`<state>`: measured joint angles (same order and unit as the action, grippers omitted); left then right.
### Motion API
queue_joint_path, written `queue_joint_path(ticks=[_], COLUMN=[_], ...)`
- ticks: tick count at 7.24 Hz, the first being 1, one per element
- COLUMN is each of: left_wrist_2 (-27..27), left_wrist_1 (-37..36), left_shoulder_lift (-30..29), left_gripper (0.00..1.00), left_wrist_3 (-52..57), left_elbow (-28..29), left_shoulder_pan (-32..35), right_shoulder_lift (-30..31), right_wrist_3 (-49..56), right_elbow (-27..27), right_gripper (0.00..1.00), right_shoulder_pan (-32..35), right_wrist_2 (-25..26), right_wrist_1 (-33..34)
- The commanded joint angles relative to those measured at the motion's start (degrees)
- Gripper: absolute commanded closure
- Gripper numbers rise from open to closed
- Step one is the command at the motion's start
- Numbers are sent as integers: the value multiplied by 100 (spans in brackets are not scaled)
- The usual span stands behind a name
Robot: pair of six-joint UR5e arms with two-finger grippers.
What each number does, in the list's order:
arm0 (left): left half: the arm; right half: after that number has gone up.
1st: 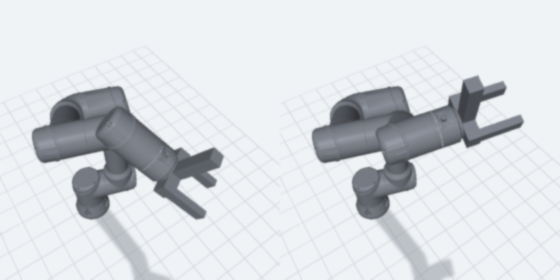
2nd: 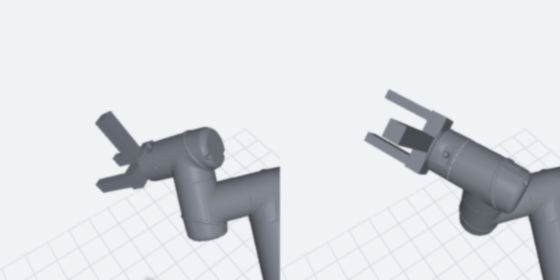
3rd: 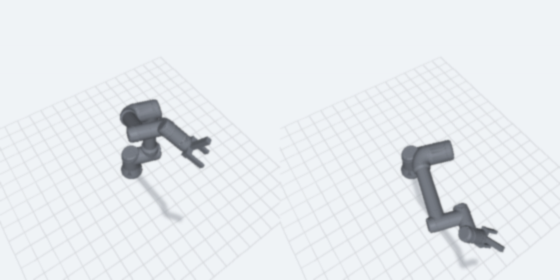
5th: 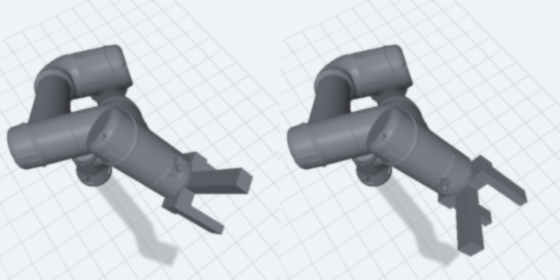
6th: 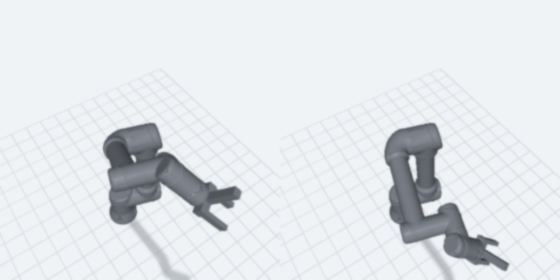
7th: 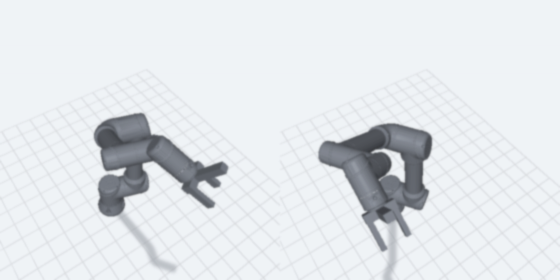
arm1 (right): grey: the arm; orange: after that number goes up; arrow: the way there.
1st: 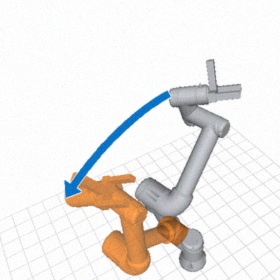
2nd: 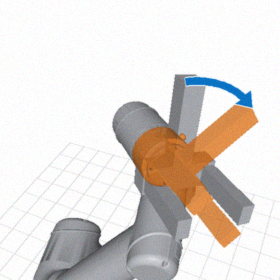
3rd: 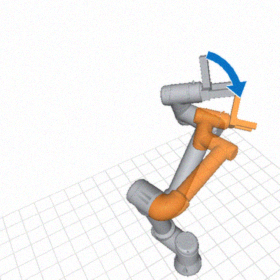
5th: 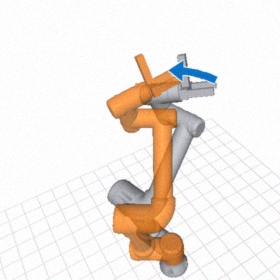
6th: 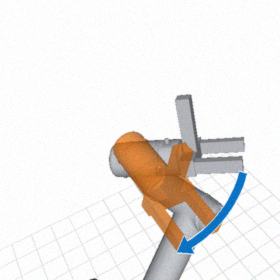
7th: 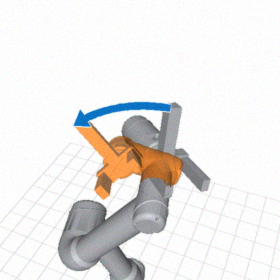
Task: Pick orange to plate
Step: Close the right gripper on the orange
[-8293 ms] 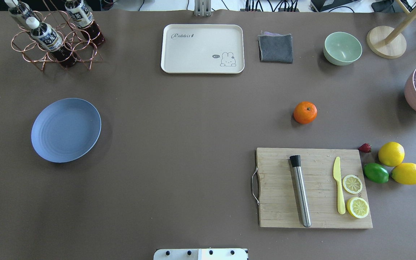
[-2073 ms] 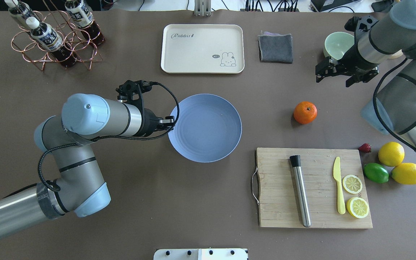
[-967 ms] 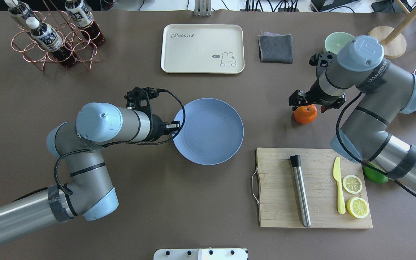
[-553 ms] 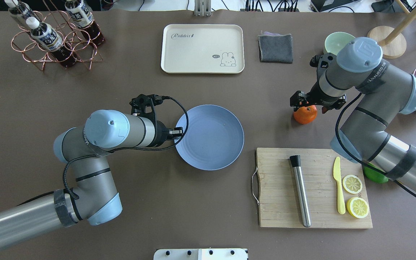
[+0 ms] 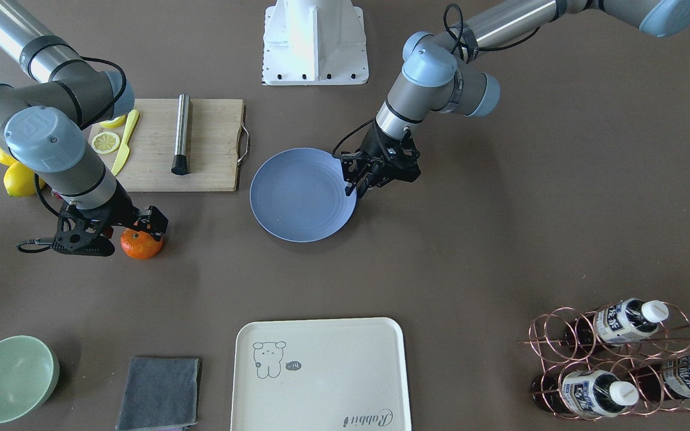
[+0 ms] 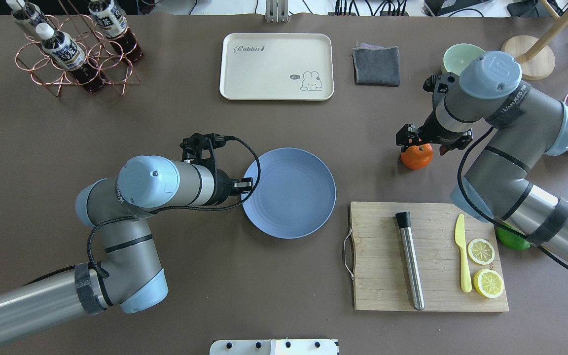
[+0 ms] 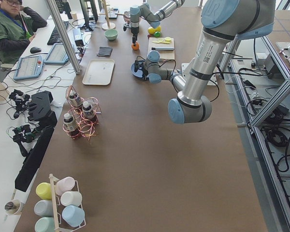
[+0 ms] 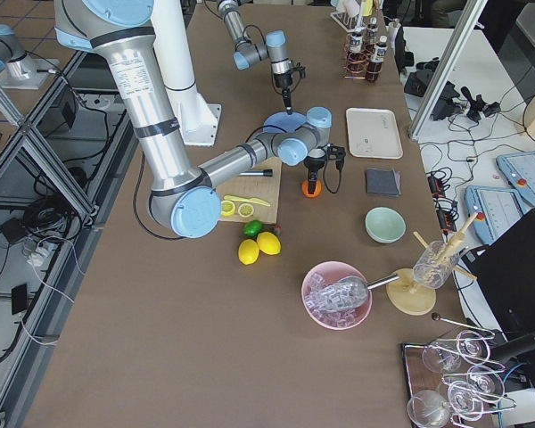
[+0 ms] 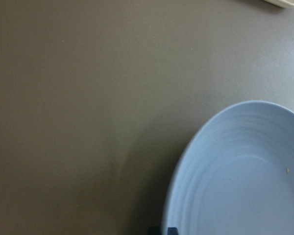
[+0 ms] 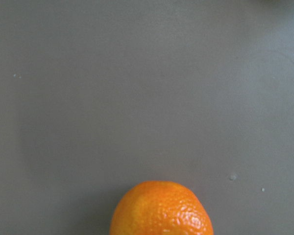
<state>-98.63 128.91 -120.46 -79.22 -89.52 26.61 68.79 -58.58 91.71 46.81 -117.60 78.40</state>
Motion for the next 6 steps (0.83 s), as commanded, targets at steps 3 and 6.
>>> queue_joint_path(ticks=[3, 6], left_wrist_2=[169, 160], left_wrist_1=[2, 2], left_shoulder_lift=[14, 49], left_gripper=[2, 2], left_wrist_3=[56, 501], left_elbow=[-30, -22], left_shoulder_pan=[19, 159], right_shoulder_lift=[-33, -15], right_wrist_3=[-39, -40], right_elbow=[-469, -391], right_gripper=[0, 100], right_shoulder_pan=[-6, -6], right_wrist_2=[9, 0], right_wrist_1=[-631, -668])
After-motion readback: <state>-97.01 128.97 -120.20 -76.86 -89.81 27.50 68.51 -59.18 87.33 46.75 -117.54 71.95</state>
